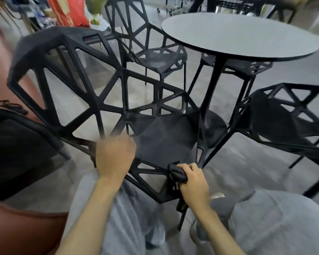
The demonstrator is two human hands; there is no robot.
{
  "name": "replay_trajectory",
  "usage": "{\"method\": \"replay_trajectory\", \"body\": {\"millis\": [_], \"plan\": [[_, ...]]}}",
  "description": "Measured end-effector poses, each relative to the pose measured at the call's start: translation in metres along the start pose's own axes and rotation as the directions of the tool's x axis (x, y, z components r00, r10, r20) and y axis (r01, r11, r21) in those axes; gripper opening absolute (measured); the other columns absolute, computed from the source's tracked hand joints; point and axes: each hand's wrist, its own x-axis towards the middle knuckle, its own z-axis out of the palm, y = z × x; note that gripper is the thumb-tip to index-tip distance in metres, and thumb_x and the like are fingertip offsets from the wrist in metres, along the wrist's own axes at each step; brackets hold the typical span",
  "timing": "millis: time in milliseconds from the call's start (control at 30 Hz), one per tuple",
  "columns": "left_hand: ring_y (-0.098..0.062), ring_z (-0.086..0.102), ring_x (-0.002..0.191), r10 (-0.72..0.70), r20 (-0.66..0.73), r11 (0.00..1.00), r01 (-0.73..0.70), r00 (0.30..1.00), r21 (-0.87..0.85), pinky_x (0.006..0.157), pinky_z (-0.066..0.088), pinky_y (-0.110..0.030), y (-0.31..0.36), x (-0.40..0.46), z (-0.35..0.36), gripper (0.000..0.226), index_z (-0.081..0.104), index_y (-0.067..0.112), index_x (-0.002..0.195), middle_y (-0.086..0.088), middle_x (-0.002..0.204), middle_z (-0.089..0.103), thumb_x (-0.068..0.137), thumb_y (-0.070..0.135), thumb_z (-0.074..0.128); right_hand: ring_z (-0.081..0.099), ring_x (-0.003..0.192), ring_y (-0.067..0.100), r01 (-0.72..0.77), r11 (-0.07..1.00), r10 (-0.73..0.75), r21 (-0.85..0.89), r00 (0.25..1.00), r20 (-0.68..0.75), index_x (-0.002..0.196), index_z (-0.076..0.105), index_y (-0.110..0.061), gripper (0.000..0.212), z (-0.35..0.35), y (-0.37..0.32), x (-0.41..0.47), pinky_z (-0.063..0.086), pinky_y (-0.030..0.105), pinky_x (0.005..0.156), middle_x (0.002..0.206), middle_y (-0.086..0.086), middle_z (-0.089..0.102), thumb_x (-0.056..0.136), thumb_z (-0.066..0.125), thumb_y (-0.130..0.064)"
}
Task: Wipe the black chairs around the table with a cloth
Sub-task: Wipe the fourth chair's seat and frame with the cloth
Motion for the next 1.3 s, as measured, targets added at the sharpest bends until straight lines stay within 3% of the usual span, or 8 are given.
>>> {"method": "replay_trajectory", "body": {"millis": [300, 500, 600, 767, 867, 1000, 1167, 1300], "plan": [[-0.025, 0.055, 0.067, 0.104, 0.071, 0.993, -0.107, 0.992, 0.041, 0.072, 0.043, -0.042, 0.004, -0.010, 0.006, 0.034, 0.051, 0.021, 0.068, 0.005, 0.063, 0.056, 0.100, 0.031, 0.052, 0.047, 0.098, 0.032, -0.208, 0.977, 0.214, 0.054, 0.954, -0.209, 0.124, 0.061, -0.022, 0.051, -0.015, 0.031, 0.095, 0.052, 0.048, 0.073, 0.109, 0.007, 0.052, 0.080, 0.063, 0.003], [-0.022, 0.046, 0.055, 0.016, 0.061, 0.999, -0.018, 0.998, 0.034, 0.053, 0.040, -0.034, 0.014, -0.008, -0.001, 0.036, 0.052, 0.019, 0.063, 0.005, 0.055, 0.047, 0.097, 0.026, 0.061, 0.049, 0.090, 0.023, 0.113, 0.993, -0.113, -0.025, 0.993, 0.022, 0.113, 0.063, -0.033, 0.043, -0.010, 0.011, 0.011, 0.048, 0.037, 0.071, 0.103, -0.007, 0.051, 0.073, 0.057, -0.017], [-0.024, 0.045, 0.053, -0.024, 0.054, 0.999, 0.022, 0.998, 0.040, 0.049, 0.038, -0.032, 0.017, -0.007, -0.001, 0.035, 0.054, 0.018, 0.062, 0.004, 0.053, 0.045, 0.095, 0.025, 0.063, 0.049, 0.095, 0.015, 0.111, 0.993, -0.115, 0.046, 0.987, 0.112, 0.116, 0.061, -0.037, 0.042, -0.014, 0.013, -0.008, 0.046, 0.028, 0.069, 0.103, -0.013, 0.049, 0.079, 0.061, -0.017], [-0.025, 0.051, 0.058, -0.010, 0.122, 0.996, -0.002, 0.992, 0.095, 0.049, 0.043, -0.036, 0.015, -0.008, -0.001, 0.034, 0.054, 0.020, 0.065, 0.003, 0.057, 0.052, 0.096, 0.030, 0.061, 0.052, 0.092, 0.026, 0.185, 0.977, -0.180, -0.110, 0.982, 0.046, 0.113, 0.058, -0.035, 0.035, -0.012, 0.019, 0.050, 0.047, 0.034, 0.063, 0.102, -0.004, 0.049, 0.082, 0.063, -0.021], [-0.025, 0.052, 0.059, 0.022, 0.128, 0.995, -0.035, 0.992, 0.098, 0.049, 0.043, -0.035, 0.014, -0.010, -0.001, 0.032, 0.055, 0.020, 0.066, 0.004, 0.058, 0.054, 0.096, 0.029, 0.063, 0.052, 0.090, 0.033, 0.024, 0.989, -0.044, -0.148, 0.990, -0.136, 0.113, 0.062, -0.026, 0.041, -0.011, 0.031, 0.095, 0.051, 0.041, 0.062, 0.103, 0.004, 0.051, 0.076, 0.065, -0.011], [-0.022, 0.051, 0.058, 0.056, 0.131, 0.994, -0.068, 0.990, 0.090, 0.049, 0.044, -0.035, 0.013, -0.009, -0.001, 0.031, 0.056, 0.019, 0.067, 0.005, 0.058, 0.053, 0.096, 0.027, 0.064, 0.047, 0.095, 0.030, -0.228, 0.968, 0.250, 0.105, 0.919, -0.306, 0.120, 0.063, -0.024, 0.045, -0.011, 0.049, 0.119, 0.052, 0.045, 0.067, 0.105, 0.006, 0.051, 0.080, 0.064, -0.004], [-0.023, 0.053, 0.066, 0.070, 0.152, 0.997, -0.066, 0.986, -0.027, 0.061, 0.046, -0.039, 0.039, 0.000, 0.007, 0.025, 0.058, 0.020, 0.074, 0.006, 0.066, 0.058, 0.097, 0.028, 0.061, 0.050, 0.103, 0.020, -0.188, 0.933, 0.273, 0.305, 0.926, -0.262, 0.124, 0.063, -0.031, 0.049, -0.004, 0.046, 0.051, 0.046, 0.036, 0.077, 0.109, -0.007, 0.051, 0.082, 0.070, -0.008], [-0.023, 0.058, 0.082, 0.236, 0.343, 0.971, -0.206, 0.909, -0.120, 0.074, 0.048, -0.041, 0.089, 0.023, 0.029, 0.014, 0.062, 0.026, 0.092, 0.007, 0.082, 0.064, 0.100, 0.035, 0.054, 0.052, 0.102, 0.019, -0.153, 0.928, 0.250, 0.339, 0.932, -0.264, 0.116, 0.064, -0.030, 0.038, 0.000, 0.055, 0.048, 0.046, 0.036, 0.079, 0.106, -0.010, 0.052, 0.082, 0.074, -0.015]]}}
